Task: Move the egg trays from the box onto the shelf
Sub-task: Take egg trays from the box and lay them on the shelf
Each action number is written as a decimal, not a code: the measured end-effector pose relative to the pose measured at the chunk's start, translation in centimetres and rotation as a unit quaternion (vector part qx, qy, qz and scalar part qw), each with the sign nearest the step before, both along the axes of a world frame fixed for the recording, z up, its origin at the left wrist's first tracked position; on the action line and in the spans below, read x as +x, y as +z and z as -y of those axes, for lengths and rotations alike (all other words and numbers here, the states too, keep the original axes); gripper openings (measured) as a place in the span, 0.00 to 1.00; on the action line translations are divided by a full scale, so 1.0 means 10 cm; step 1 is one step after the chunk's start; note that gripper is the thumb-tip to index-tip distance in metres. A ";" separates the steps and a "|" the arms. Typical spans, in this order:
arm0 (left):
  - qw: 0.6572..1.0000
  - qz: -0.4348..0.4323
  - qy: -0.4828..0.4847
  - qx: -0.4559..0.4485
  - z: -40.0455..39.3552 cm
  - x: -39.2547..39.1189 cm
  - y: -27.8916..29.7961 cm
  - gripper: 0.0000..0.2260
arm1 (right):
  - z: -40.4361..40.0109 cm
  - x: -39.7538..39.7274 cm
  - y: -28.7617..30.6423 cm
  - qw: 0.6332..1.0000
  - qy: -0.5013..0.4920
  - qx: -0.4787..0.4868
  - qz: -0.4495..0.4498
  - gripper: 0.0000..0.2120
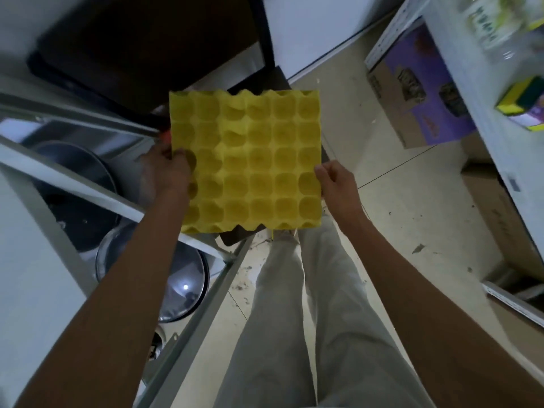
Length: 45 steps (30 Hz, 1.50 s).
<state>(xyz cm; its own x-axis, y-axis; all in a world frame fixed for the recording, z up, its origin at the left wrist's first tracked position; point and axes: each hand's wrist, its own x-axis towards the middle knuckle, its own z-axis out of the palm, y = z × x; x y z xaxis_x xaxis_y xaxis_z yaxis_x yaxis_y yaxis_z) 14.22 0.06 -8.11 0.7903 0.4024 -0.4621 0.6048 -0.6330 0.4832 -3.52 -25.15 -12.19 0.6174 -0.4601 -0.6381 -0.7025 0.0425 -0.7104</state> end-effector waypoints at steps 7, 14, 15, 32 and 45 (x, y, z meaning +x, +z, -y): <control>0.979 0.053 -0.193 0.027 0.89 -0.30 0.62 0.15 | 0.20 -1.02 0.99 0.995 -0.100 -0.013 0.011 0.12; 0.941 0.057 -0.326 -0.069 1.98 -1.16 1.49 0.13 | 0.49 -2.27 2.16 0.958 -0.267 -0.105 -0.004 0.09; 0.930 0.057 -0.353 -0.085 2.15 -1.26 1.67 0.13 | 0.58 -2.45 2.35 0.948 -0.294 -0.118 0.004 0.09; 0.715 0.035 -0.590 -0.374 4.28 -2.88 3.90 0.14 | 1.64 -4.60 4.20 0.823 -0.513 -0.226 0.093 0.10; 0.678 0.047 -0.634 -0.369 5.56 -2.80 3.59 0.12 | 2.52 -4.49 4.18 0.794 -0.563 -0.215 0.074 0.13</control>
<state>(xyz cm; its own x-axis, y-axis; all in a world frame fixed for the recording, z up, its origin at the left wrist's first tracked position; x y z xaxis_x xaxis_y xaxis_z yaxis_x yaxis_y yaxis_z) -13.78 -55.52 27.82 0.3251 -0.9412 -0.0916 -0.2542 -0.1803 0.9502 -48.39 -50.38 29.66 -0.2875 -0.9296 -0.2306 -0.2989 0.3158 -0.9005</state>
